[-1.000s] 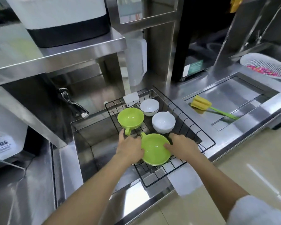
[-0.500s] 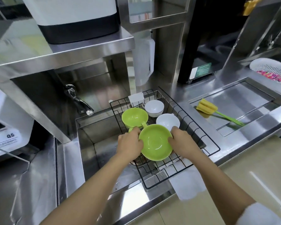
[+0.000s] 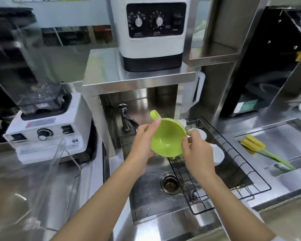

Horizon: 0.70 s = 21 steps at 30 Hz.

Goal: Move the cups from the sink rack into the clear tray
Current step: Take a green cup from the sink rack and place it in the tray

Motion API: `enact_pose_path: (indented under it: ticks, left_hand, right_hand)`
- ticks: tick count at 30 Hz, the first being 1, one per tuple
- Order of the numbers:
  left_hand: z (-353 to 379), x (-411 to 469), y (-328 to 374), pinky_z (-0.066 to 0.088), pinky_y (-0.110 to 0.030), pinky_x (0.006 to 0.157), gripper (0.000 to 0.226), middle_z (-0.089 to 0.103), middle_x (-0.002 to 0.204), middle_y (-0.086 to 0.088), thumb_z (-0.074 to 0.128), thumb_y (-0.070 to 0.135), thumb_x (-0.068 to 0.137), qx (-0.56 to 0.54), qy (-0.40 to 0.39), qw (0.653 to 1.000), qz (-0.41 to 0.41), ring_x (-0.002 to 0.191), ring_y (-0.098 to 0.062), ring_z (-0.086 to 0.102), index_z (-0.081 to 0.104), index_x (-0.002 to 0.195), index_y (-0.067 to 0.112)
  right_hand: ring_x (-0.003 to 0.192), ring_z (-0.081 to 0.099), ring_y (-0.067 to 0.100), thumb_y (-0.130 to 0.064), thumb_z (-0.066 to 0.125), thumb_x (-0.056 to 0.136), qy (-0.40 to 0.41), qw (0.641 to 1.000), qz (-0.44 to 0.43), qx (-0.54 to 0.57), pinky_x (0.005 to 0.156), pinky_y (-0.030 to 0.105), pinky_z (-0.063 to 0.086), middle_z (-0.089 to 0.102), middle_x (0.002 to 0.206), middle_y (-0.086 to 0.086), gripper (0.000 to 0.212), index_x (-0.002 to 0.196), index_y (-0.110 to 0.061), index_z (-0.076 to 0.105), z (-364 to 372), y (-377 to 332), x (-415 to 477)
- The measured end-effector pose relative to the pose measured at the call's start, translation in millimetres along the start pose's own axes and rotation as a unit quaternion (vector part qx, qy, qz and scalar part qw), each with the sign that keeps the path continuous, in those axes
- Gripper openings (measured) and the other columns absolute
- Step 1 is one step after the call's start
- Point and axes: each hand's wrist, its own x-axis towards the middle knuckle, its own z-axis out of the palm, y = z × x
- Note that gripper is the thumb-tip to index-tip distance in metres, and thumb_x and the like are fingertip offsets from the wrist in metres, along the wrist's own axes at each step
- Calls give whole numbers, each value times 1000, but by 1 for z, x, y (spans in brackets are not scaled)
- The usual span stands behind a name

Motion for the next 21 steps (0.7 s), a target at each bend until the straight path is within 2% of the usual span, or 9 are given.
enact_pose_path:
  ticks: [4,7,10,12,14,17,18,20,21]
  left_hand:
    - [-33,-21,20,45,-48,99,97,49,129,1,69,73,41,-34,87,993,77,114,-18,55,38,122,30]
    - [-63,-37,40,46,-50,97,97,51,125,1,76,64,36,-91,142,977,132,112,-20,57,33,119,37]
    - [-104,-52,57,47,-51,97,95,54,123,0,80,55,40,-133,183,961,159,110,-20,59,34,121,34]
    - [-137,-64,64,50,-48,92,79,58,114,1,78,45,58,-164,185,956,158,101,-16,61,37,123,25]
    - [-169,-77,69,52,-44,80,58,60,105,2,71,35,71,-208,164,952,151,91,-14,61,42,119,21]
    - [-212,-98,74,52,-48,75,61,61,102,-1,68,39,64,-231,138,951,155,91,-17,60,48,118,17]
    - [-224,-104,74,53,-49,74,64,61,101,-3,69,38,64,-235,126,950,160,93,-18,60,49,120,14]
    - [-247,-116,74,57,-46,67,66,60,103,-8,68,37,69,-252,94,950,162,97,-23,59,48,126,10]
    - [-259,-121,73,57,-43,65,68,59,107,-11,68,37,69,-260,77,949,160,100,-26,59,48,129,10]
  right_hand:
    - [56,67,29,-25,50,86,102,984,-147,23,47,35,49,72,68,9,26,94,-6,66,21,-54,-10]
    - [50,65,23,-20,56,85,174,952,-251,37,39,30,49,72,68,6,22,94,-5,69,33,-97,-13]
    - [56,66,21,-20,61,83,181,927,-321,77,46,33,53,72,73,7,20,92,-4,69,46,-143,-20]
    - [68,66,17,-30,60,83,116,935,-295,159,59,35,55,70,81,5,28,94,-6,67,54,-175,-29]
    - [86,62,13,-43,59,78,-24,932,-192,307,75,32,53,65,96,1,39,101,-12,63,61,-207,-39]
    - [112,53,10,-46,66,66,-239,861,-47,447,84,15,46,55,120,-1,58,117,-23,50,74,-243,-52]
    - [118,50,10,-48,67,64,-301,830,-20,470,87,15,45,52,127,-2,66,122,-26,45,79,-252,-55]
    - [124,49,14,-57,73,55,-403,777,-5,484,99,27,41,51,135,-1,88,131,-28,40,91,-267,-61]
    - [124,50,16,-58,76,50,-437,761,-12,478,102,32,40,52,135,1,98,135,-30,36,95,-273,-64]
